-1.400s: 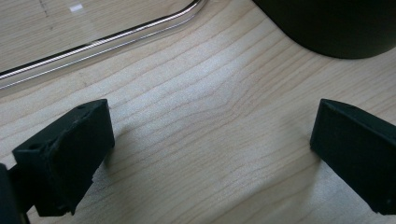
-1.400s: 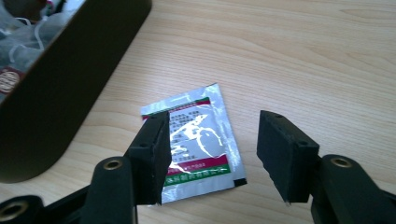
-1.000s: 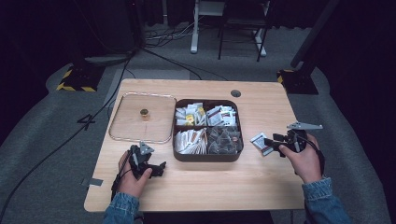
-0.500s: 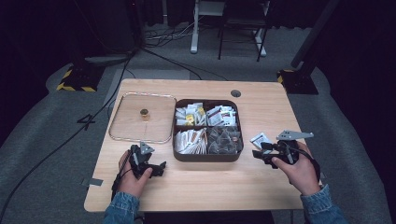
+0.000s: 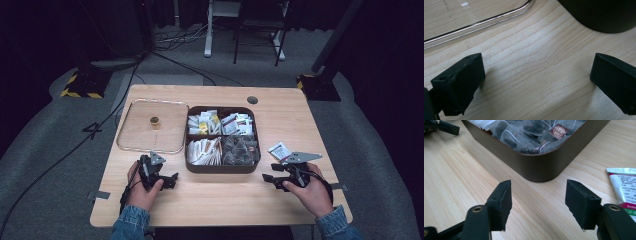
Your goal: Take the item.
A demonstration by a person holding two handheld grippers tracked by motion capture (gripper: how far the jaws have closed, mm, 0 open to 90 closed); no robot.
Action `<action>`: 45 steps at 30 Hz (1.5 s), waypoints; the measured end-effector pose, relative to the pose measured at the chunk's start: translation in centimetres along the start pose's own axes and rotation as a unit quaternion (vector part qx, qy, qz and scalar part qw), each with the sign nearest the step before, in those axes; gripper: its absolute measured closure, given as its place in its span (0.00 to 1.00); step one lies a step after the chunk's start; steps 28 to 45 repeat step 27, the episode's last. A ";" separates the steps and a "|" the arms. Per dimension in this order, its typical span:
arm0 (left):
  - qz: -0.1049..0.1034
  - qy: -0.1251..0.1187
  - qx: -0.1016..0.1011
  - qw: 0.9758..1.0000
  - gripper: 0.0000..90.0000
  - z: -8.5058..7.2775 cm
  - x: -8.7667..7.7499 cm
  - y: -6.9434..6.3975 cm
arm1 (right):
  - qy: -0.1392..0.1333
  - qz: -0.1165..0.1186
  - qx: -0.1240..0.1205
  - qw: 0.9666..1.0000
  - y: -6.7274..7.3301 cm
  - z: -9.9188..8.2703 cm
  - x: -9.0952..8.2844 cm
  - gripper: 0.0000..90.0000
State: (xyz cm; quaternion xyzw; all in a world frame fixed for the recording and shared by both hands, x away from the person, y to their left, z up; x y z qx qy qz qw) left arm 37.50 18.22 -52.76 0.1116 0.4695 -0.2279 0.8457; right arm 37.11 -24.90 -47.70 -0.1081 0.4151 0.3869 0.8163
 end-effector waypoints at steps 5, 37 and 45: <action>0.001 -0.001 0.000 1.000 0.00 0.0 0.0 0.0 | -0.002 -0.005 -0.011 1.000 -0.2 -0.6 1.3 0.39; 0.002 -0.003 0.001 1.000 0.00 0.3 0.2 0.0 | 0.025 -0.042 -0.070 0.996 0.0 -2.0 4.8 0.07; 0.002 -0.003 0.001 1.000 0.00 0.3 0.2 0.0 | 0.025 -0.042 -0.070 0.996 0.0 -2.0 4.8 0.07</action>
Point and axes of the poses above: each handheld gripper's, and its own axes: x roughly forward along the jaws, z roughly out of its top, y roughly to its left, the point moved 3 cm from there along x, roughly forward along the jaws, and after that the axes turned 9 degrees about y, right-handed, at the moved point
